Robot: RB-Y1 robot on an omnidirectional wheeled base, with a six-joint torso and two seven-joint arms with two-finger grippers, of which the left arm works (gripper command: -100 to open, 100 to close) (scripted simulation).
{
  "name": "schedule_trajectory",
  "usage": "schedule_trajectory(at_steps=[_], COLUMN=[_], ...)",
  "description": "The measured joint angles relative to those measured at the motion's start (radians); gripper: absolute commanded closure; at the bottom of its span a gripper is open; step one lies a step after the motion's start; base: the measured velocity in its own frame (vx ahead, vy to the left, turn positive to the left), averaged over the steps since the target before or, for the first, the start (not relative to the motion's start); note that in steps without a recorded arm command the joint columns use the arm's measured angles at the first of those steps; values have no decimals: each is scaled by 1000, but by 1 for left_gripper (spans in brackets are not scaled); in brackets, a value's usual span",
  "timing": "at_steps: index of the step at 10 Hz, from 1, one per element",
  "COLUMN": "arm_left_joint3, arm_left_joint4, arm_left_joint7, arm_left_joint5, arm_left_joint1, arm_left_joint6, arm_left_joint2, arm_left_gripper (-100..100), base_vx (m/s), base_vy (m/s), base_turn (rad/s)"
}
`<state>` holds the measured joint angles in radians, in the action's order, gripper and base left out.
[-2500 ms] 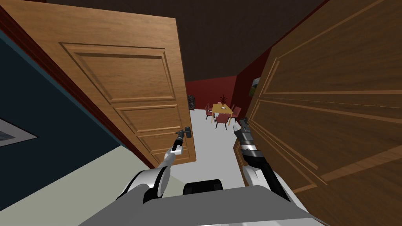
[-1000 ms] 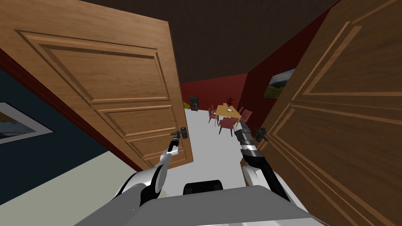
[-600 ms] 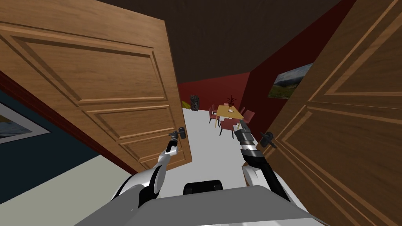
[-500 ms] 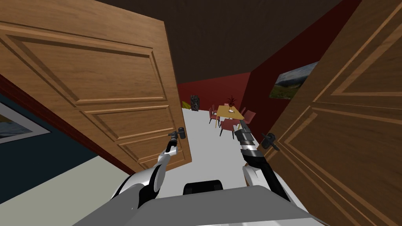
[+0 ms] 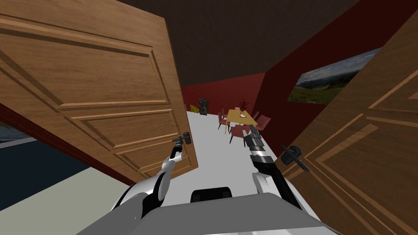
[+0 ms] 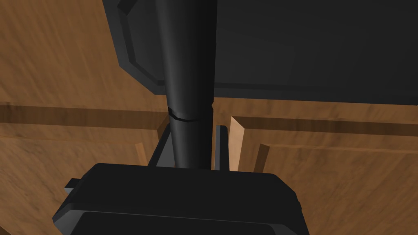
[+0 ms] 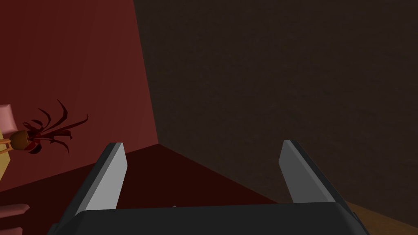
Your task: Push the door open
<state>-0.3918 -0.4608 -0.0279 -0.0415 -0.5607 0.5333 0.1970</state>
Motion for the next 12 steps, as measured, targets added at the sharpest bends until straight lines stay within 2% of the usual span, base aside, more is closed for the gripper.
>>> schedule_trajectory(at_steps=[2,3,4,5,6,7,8,9,10,12], arm_left_joint3=[-7,-12,-20,-25,-32,-37,-47,-55,-65,-85], arm_left_joint4=[-7,10,46,10,-38,-1,11,17,2,14], arm_left_joint7=[-4,-5,-6,-9,-14,-14,-18,-23,-28,-37], arm_left_joint5=[-3,-5,-9,-10,-13,-16,-20,-23,-27,-36], arm_left_joint1=[9,9,-6,11,33,15,15,14,23,23], arm_left_joint6=[-3,0,16,7,-16,-4,6,9,3,8], arm_left_joint2=[-1,4,16,12,6,20,24,29,31,42], arm_left_gripper=[100,100,100,100,100,100,100,100,100,100], base_vx=[134,149,116,140,123,173,173,174,203,188], base_vy=[-33,-68,-40,-43,-50,-43,-70,-83,-67,-63], base_turn=[44,52,39,34,35,42,50,58,72,55])
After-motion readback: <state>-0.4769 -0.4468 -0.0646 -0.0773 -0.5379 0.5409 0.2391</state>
